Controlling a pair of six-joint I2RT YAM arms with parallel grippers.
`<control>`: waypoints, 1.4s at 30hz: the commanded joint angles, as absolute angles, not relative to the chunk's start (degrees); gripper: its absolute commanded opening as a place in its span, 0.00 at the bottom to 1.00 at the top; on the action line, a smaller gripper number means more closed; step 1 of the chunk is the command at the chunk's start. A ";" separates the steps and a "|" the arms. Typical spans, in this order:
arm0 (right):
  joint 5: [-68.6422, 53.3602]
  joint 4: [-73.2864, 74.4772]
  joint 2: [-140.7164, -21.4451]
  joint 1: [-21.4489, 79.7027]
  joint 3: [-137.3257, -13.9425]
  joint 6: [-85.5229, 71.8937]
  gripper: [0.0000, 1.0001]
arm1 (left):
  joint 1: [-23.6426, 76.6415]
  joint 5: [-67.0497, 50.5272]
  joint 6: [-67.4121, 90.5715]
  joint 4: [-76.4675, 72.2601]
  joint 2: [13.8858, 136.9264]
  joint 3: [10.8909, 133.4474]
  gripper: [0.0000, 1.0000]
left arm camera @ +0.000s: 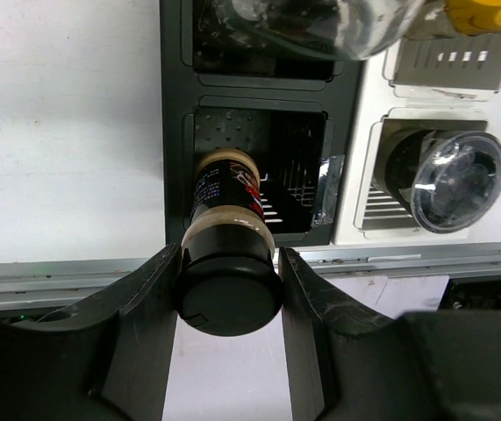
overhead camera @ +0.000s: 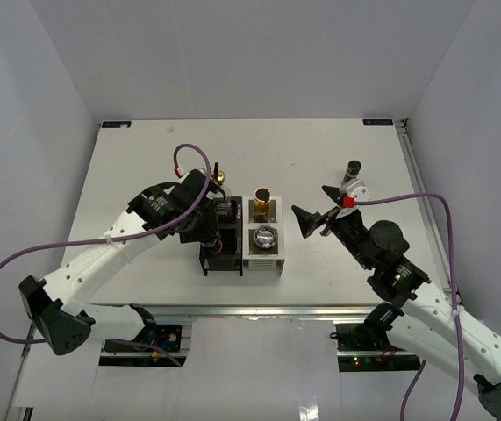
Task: Organize the condiment bottles
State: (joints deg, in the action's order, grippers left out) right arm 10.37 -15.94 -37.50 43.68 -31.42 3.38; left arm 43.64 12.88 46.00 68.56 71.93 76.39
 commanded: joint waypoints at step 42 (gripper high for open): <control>11.51 -16.96 -35.16 43.75 -31.66 3.72 0.98 | 43.77 17.07 51.48 66.76 78.84 72.03 0.60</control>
State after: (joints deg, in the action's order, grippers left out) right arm 10.39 -15.90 -35.94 43.68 -31.33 3.38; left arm 43.68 15.01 51.09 66.78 78.61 71.92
